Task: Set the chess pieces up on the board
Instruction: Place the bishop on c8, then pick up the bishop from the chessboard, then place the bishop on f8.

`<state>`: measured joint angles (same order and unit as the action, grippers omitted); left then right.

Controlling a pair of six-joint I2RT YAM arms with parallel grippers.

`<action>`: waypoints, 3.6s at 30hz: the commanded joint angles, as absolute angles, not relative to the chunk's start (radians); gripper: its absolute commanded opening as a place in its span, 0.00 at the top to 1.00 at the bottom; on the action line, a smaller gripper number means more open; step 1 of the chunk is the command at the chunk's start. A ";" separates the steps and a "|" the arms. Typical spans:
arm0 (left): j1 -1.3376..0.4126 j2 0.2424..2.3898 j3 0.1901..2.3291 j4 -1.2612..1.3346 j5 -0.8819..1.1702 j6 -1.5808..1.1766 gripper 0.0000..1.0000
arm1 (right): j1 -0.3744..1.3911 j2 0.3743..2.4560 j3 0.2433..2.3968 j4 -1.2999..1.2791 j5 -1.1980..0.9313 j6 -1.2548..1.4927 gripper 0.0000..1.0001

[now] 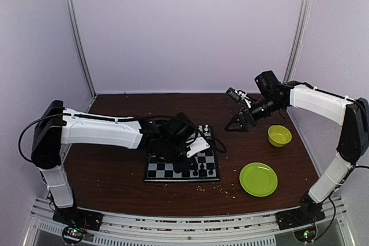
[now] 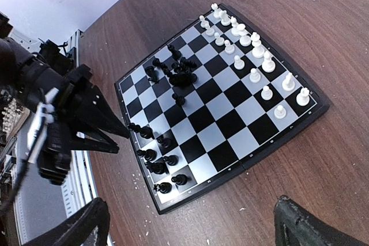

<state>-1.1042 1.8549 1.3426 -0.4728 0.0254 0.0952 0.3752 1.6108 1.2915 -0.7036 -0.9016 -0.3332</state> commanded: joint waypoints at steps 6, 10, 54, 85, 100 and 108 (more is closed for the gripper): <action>-1.063 1.632 1.341 -0.411 -0.136 -0.036 0.66 | 0.374 1.582 1.345 -0.735 -0.848 -0.354 0.01; -0.975 1.594 1.277 -0.441 -0.192 -0.136 0.66 | 0.374 1.482 1.342 -0.712 -0.646 -0.364 0.00; -0.801 1.894 1.287 -0.412 0.126 -0.222 0.84 | 0.303 1.555 1.306 -0.753 -0.703 -0.415 0.28; -0.956 1.703 1.135 -0.473 0.210 -0.189 1.00 | 0.304 1.591 1.318 -0.773 -0.734 -0.418 0.32; -0.959 1.751 1.123 -0.497 0.160 -0.192 1.00 | 0.304 1.600 1.321 -0.781 -0.742 -0.423 0.32; -0.958 1.739 1.081 -0.488 0.134 -0.212 1.00 | 0.304 1.608 1.325 -0.793 -0.746 -0.430 0.32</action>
<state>-0.9577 1.7412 1.1141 -0.4995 0.1555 -0.2016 0.3069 1.6012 1.2915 -0.7746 -0.7296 -0.4179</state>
